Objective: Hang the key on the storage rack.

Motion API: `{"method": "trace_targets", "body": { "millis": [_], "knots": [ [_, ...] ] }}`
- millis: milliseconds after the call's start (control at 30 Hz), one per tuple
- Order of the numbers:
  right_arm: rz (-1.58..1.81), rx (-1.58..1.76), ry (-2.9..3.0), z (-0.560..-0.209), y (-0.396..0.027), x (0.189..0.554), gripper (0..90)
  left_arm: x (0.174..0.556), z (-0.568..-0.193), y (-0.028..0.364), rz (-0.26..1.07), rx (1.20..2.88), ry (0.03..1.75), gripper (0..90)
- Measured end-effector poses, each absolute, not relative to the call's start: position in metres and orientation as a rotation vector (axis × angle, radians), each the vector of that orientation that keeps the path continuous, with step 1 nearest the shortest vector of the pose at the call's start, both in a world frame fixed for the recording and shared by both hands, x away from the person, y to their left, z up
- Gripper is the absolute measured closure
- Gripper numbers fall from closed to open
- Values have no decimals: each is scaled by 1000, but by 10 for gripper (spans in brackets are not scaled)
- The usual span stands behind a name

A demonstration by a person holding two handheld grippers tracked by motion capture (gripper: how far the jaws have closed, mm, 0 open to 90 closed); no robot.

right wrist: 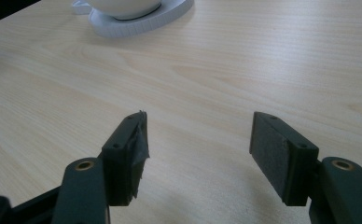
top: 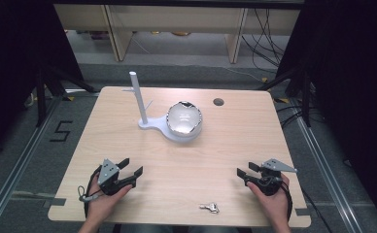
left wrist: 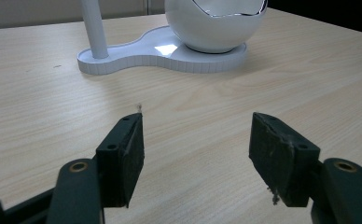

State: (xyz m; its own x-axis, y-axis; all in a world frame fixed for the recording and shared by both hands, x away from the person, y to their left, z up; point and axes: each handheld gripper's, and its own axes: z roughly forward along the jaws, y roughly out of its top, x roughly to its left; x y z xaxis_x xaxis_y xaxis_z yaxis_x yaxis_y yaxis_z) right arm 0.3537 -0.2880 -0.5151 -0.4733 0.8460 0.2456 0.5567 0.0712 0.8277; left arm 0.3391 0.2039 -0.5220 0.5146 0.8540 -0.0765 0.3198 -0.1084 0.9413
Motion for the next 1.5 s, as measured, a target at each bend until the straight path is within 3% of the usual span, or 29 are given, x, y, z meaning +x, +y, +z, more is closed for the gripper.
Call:
{"method": "trace_targets", "body": {
  "millis": [267, 433, 500, 567, 667, 767, 1033, 1500],
  "knots": [
    [1361, 1387, 2055, -515, -291, 354, 389, 340, -522, 202, 620, 1685, 1009, 353],
    [1283, 1341, 2151, -503, -285, 355, 566, 339, -522, 204, 622, 1674, 1009, 352],
    [1274, 1378, 2178, -498, -282, 354, 585, 339, -522, 205, 613, 1665, 1014, 352],
    [1011, 1312, 2426, -480, -277, 356, 695, 340, -523, 205, 609, 1642, 1012, 350],
    [791, 1273, 2645, -467, -267, 359, 738, 339, -522, 205, 610, 1658, 1018, 351],
    [532, 1150, 2836, -458, -248, 357, 752, 339, -522, 204, 614, 1667, 1013, 352],
    [260, 889, 3087, -446, -204, 349, 726, 340, -522, 205, 610, 1663, 1021, 353],
    [52, 730, 3188, -454, -149, 329, 712, 339, -522, 204, 613, 1666, 1015, 354]
  ]
}}
